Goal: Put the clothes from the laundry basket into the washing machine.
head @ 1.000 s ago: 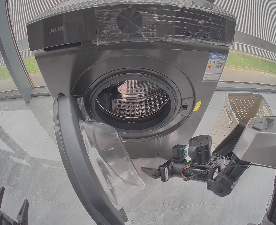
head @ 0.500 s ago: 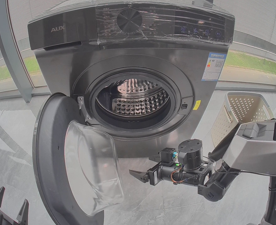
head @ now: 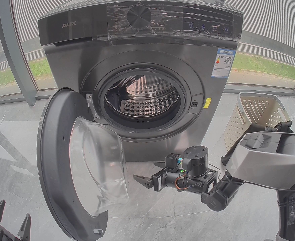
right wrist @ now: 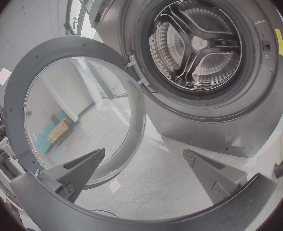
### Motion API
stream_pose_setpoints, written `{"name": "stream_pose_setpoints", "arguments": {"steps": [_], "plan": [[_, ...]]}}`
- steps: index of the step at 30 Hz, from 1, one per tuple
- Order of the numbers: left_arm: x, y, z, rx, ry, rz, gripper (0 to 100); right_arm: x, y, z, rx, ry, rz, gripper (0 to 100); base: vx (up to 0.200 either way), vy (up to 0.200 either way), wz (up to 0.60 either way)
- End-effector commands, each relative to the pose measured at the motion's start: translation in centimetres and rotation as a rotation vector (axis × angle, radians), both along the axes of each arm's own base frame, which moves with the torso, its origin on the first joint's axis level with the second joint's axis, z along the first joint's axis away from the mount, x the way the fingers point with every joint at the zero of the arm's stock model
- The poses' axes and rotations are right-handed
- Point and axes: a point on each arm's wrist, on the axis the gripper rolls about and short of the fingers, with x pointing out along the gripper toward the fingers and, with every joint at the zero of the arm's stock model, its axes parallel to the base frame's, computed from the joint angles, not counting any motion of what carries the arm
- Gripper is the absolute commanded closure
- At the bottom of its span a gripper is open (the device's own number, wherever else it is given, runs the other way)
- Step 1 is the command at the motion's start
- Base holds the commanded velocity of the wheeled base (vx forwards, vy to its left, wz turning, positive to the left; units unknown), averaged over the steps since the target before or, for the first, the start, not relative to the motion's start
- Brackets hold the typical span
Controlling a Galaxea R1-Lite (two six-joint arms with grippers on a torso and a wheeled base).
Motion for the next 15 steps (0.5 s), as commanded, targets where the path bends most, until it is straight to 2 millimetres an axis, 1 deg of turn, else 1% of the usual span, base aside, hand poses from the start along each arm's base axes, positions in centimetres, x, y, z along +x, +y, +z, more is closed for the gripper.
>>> {"name": "stream_pose_setpoints", "arguments": {"steps": [1,6,9,15], "plan": [[0.0,0.0,-0.5,-0.001,0.002,0.000,0,-0.1,1.8,-1.7,-0.008,0.010,0.035,0,0.000,0.000,0.00],[0.0,0.0,-0.5,-0.001,0.002,0.000,0,-0.7,3.5,-1.6,0.010,-0.005,0.068,0,0.000,0.000,0.00],[0.0,0.0,-0.5,-0.001,0.002,0.000,0,-0.9,4.3,-1.2,0.037,-0.008,0.074,0,0.000,0.000,0.00],[0.0,0.0,-0.5,-0.001,0.002,0.000,0,-0.7,4.6,-0.7,0.054,-0.018,0.069,0,0.000,0.000,0.00]]}}
